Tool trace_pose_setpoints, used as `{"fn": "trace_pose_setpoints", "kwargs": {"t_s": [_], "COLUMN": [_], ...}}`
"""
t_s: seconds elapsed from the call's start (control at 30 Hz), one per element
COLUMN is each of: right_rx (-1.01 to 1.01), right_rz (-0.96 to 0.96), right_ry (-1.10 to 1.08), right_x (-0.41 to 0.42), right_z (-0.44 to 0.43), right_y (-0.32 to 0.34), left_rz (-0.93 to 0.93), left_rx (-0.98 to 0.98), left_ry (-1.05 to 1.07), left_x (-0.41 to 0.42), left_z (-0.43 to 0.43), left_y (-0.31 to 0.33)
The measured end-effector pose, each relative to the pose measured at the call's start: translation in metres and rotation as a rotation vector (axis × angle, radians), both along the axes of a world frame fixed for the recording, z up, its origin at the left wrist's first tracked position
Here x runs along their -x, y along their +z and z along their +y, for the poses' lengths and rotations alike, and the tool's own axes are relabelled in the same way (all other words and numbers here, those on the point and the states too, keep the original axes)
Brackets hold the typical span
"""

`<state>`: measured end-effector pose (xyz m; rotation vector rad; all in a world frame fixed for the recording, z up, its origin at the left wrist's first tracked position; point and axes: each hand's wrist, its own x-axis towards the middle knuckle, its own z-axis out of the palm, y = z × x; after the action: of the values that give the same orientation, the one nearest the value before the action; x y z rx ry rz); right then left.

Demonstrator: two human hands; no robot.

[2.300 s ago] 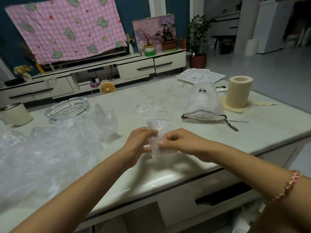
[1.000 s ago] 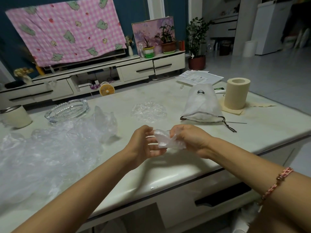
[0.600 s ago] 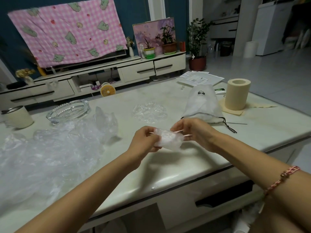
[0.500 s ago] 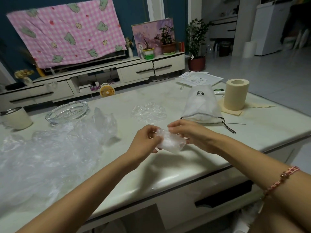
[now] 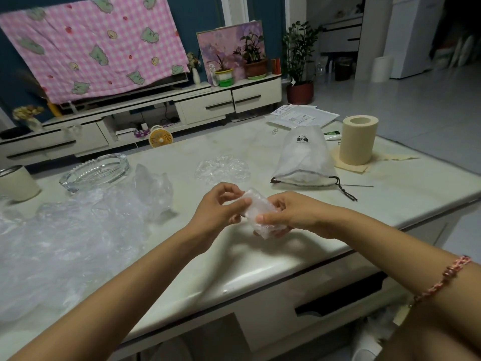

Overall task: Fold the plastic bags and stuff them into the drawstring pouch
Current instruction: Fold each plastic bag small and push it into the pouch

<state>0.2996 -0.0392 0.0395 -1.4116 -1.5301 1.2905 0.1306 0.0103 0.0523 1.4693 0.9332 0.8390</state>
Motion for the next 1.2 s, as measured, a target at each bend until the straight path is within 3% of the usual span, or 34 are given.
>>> {"fn": "trace_pose_setpoints", "kwargs": {"t_s": [0.13,0.3,0.43,0.5,0.7,0.87,1.0,1.1,1.2], "right_rx": [-0.042,-0.227,-0.225,-0.269,-0.211,-0.052,-0.077,-0.116,-0.137], "right_rz": [0.037,0.053,0.250,0.243,0.091,0.310,0.213,0.120,0.069], "right_ry": [-0.012,-0.174,-0.289,-0.361,-0.457,-0.457,-0.458,-0.476,-0.450], "right_x": [-0.008,-0.020,-0.028,-0.033,-0.058,-0.074,-0.076,-0.078,-0.082], "right_z": [-0.003,-0.005,-0.003,-0.001,0.002,0.002,0.000,0.001,0.003], "right_y": [0.001,0.000,-0.005,-0.008,-0.010,-0.004,-0.006,-0.011,-0.013], "left_rz": [-0.199,0.073,-0.013,-0.064,0.033,0.068,0.104,0.030,0.038], "left_rx": [0.262,0.290,0.449,0.491,0.355,0.285,0.246,0.253,0.115], "left_ry": [0.002,-0.190,-0.150,-0.124,-0.287,-0.168,-0.059,0.012,-0.029], "left_x": [-0.012,-0.032,-0.051,-0.058,-0.087,-0.104,-0.110,-0.115,-0.123], "left_z": [0.006,0.006,0.008,0.009,0.005,0.003,0.004,0.002,0.000], "left_y": [0.004,0.009,0.010,0.008,-0.009,-0.019,-0.023,-0.022,-0.021]}}
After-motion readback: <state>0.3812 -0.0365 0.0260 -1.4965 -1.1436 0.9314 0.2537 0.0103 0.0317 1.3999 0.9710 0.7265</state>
